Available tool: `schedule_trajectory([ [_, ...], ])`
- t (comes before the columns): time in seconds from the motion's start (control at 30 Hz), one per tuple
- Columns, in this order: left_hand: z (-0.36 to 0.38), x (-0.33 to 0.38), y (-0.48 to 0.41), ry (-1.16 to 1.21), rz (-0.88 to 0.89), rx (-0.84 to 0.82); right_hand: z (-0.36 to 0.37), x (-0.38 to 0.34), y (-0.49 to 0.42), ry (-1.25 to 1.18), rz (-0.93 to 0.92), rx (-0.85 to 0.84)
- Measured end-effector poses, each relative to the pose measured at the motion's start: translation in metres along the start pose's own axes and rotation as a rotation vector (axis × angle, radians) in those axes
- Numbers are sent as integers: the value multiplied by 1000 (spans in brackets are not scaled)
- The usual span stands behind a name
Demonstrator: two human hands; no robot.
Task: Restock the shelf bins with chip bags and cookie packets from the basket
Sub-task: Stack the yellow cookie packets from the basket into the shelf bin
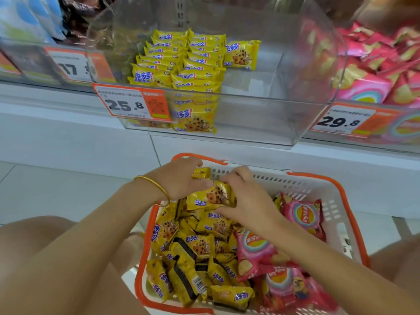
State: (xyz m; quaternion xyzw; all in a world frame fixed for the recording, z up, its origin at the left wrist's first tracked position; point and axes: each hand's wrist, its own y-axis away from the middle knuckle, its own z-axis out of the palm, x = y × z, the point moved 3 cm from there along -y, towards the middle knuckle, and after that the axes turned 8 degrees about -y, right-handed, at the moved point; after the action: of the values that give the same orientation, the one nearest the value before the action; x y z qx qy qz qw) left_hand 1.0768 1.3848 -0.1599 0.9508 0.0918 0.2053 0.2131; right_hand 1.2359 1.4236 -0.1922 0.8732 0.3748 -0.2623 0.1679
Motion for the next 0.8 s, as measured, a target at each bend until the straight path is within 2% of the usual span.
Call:
schedule_trajectory([
  [0.07,-3,12,5,169,34,0,-27,-9,13,-75,-24,30],
  [0.17,-23,31,19,373,177,129,-67,-24,26,-361,39,-58],
  [0.23,-49,45,34,443,302,222,-103,-41,26,-465,9,-38],
  [0.33,-93,64,49,527,421,380,-166,-72,11,-355,-74,35],
  [0.43,-129,63,43,621,391,762,-219,-95,-19,-217,-137,191],
  [0.5,-144,52,30,408,301,980,-239,-94,-54,-67,-120,328],
  [0.57,-143,40,12,39,181,912,-242,-82,-105,235,-1,380],
  [0.63,-131,35,0,-191,105,789,-228,-59,-154,398,155,325],
  [0.7,-121,34,-5,-316,71,771,-209,-29,-195,427,246,263],
  [0.8,-117,33,-5,-358,103,795,-190,2,-225,374,268,262],
])
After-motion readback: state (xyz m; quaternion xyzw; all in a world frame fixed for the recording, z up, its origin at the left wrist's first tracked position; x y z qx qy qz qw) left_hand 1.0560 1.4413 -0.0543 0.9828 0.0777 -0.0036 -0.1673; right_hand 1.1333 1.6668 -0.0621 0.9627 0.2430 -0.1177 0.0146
